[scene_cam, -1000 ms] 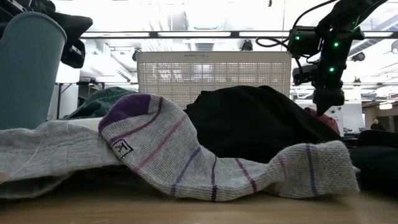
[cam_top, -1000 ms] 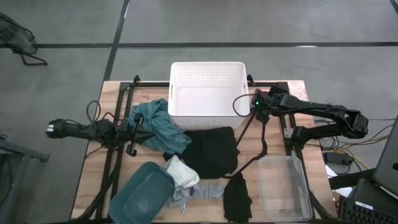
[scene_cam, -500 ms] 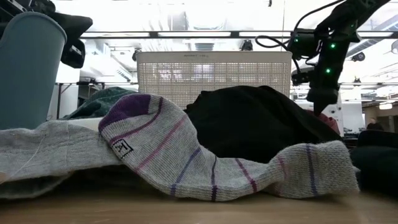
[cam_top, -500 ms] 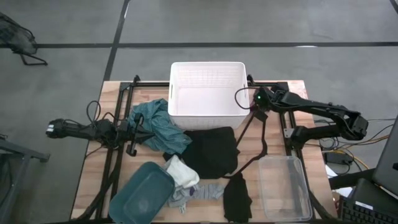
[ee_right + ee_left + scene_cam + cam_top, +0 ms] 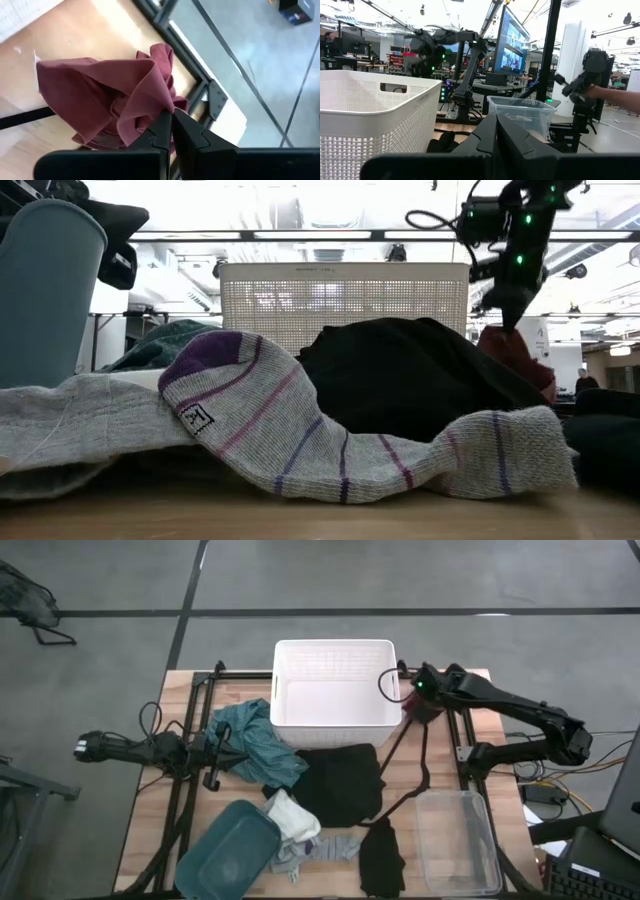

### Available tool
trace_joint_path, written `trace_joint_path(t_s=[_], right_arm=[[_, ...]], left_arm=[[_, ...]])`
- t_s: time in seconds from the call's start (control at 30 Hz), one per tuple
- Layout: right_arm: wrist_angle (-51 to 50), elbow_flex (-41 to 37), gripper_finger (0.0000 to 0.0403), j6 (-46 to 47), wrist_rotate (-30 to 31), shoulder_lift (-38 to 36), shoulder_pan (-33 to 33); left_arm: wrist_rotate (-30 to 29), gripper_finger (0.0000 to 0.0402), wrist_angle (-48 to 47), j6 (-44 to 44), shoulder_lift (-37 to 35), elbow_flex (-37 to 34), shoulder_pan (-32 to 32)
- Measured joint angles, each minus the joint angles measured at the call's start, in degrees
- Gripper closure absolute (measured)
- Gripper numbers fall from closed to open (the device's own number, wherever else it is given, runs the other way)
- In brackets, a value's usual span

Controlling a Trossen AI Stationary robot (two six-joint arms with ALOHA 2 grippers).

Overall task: Pick & Place Cloths
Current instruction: Put the red underwear into the transparent bin

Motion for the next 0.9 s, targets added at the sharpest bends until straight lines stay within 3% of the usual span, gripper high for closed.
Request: trace_joint_path(t_s=[0.43,0.67,0.9], right_arm=[[-20.4,23.0,0.0394,14.1,1.2,-0.4,5.8],[-27.4,32.2,0.0394,20.9,1.0,-0.8,13.5],[-28.4,41.2,0.0394,25.1,1.1,-0.8,23.4]], left_arm=[[0.0,0.0384,0.0,0.0,0.0,0.0,0.0],[0.0,0.0384,0.0,0.0,0.0,0.0,0.0],[0.0,0.0385,0.0,0.0,0.0,0.0,0.0]])
